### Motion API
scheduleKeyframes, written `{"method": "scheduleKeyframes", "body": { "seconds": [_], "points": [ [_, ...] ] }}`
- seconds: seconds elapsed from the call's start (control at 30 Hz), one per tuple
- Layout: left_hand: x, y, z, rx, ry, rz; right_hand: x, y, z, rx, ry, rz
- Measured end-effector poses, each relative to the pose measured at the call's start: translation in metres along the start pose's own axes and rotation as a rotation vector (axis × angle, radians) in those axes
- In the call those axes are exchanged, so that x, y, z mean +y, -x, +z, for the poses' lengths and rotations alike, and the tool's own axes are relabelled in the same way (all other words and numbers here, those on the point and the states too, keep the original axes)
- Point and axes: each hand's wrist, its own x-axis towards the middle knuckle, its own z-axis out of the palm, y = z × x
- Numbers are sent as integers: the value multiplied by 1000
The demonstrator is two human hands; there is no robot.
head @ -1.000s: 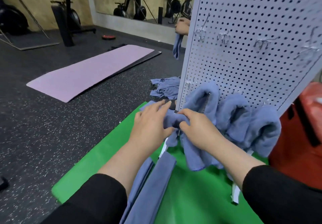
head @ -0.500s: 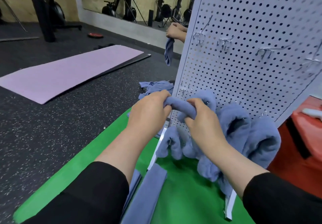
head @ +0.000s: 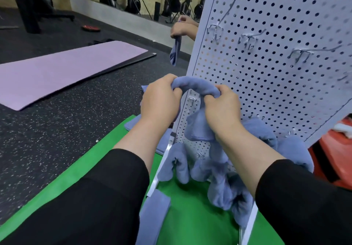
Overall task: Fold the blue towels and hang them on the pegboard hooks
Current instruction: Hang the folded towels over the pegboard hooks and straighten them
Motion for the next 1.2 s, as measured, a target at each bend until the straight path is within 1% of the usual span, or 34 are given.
{"method": "scheduleKeyframes", "body": {
  "seconds": [0.07, 0.2, 0.27, 0.37, 0.47, 0.57, 0.63, 0.77, 0.87, 0.93, 1.0, 1.1, 1.2],
  "points": [
    [1, -16, 10, 2, -2, 3, 0, -7, 7, -18, 19, 19],
    [-6, -30, 34, -33, -53, 23, 0, -18, 17, -136, 223, 21],
    [-12, -28, 45, -61, -70, 11, 1, -19, 17, -178, 277, 19],
    [-26, -17, 56, -61, -75, -7, 0, -16, 15, -242, 268, -14],
    [-39, -2, 60, -33, -22, 9, 0, -9, 13, -270, 249, -9],
    [-51, 12, 61, -17, 51, -34, 6, -1, 17, -240, 189, -74],
    [-60, 20, 65, -29, 80, -65, 9, 4, 20, -224, 196, -86],
    [-72, 36, 76, -126, 64, -49, 13, 10, 20, -213, 163, -109],
    [-85, 43, 80, -303, 79, -23, 15, 18, 19, -197, 124, -154],
    [-95, 49, 74, -396, 37, -18, 16, 27, 18, -189, 98, -190],
    [-105, 56, 58, -411, -2, -30, 17, 37, 18, -195, 61, -220],
    [-122, 68, 27, -359, -109, -81, 20, 58, 21, -222, 13, -316],
    [-145, 90, -5, -280, -161, -206, 31, 89, 29, -257, -23, -382]
  ]
}}
